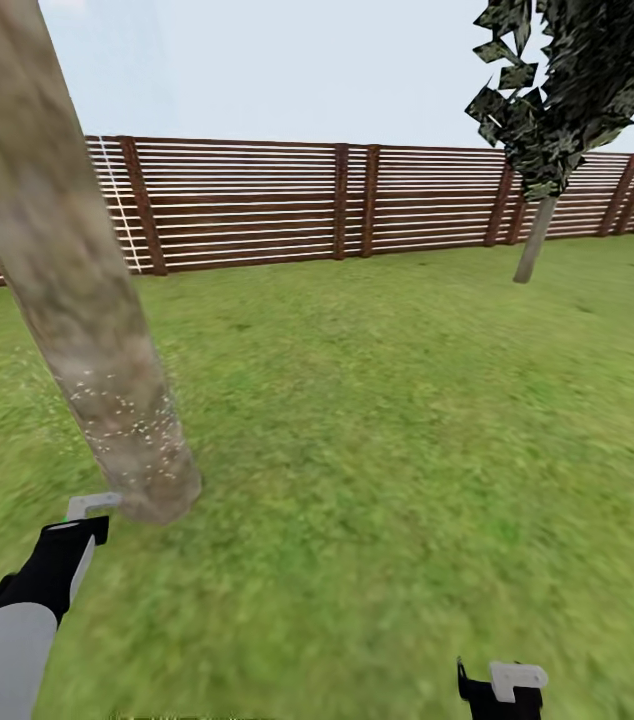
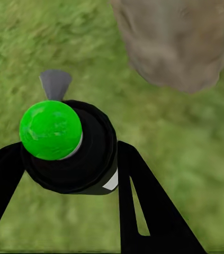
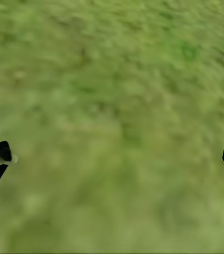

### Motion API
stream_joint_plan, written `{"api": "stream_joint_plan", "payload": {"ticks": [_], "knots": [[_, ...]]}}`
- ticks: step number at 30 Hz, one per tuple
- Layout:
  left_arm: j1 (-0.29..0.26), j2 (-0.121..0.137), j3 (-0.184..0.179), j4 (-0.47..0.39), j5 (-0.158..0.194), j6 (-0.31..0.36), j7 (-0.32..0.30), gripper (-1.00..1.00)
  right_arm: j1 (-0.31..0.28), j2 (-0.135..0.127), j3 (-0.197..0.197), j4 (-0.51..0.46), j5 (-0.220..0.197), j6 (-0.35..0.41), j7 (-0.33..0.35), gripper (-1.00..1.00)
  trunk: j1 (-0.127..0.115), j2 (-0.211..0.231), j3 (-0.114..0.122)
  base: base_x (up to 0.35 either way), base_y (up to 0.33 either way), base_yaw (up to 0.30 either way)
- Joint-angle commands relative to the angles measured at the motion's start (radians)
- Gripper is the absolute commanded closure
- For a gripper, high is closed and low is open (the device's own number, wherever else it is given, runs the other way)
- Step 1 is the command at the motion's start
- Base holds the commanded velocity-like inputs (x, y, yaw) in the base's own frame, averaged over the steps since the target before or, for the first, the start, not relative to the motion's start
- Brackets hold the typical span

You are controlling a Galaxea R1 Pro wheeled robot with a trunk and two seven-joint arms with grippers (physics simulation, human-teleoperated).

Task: In the garden, pick up the pesticide atomizer on the floor and spray pesticide onto both trees until each tree trunk is fully covered.

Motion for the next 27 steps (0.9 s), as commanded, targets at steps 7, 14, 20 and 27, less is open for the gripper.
{"api": "stream_joint_plan", "payload": {"ticks": [7,14,20,27], "knots": [[0.0,-0.006,0.001,-0.001,0.0,-0.001,0.0,1.0,0.0,-0.001,0.0,0.0,0.001,0.0,0.0,-1.0,0.0,0.0,0.0,-0.098,-0.24,0.037],[0.011,-0.005,0.001,0.028,0.001,-0.087,-0.012,1.0,0.0,-0.001,-0.001,0.0,0.001,0.0,0.0,-1.0,0.0,0.0,0.0,-0.132,0.015,0.0],[0.116,0.034,-0.089,0.054,-0.165,-0.308,-0.515,1.0,0.0,0.004,0.001,0.0,0.003,0.001,0.005,-1.0,0.0,0.0,0.0,-0.308,0.119,0.0],[0.12,0.049,-0.101,0.063,-0.445,-0.466,-1.043,1.0,0.0,0.005,0.047,-0.15,0.206,0.005,0.22,-1.0,0.0,0.0,0.0,-0.316,0.122,0.0]]}}
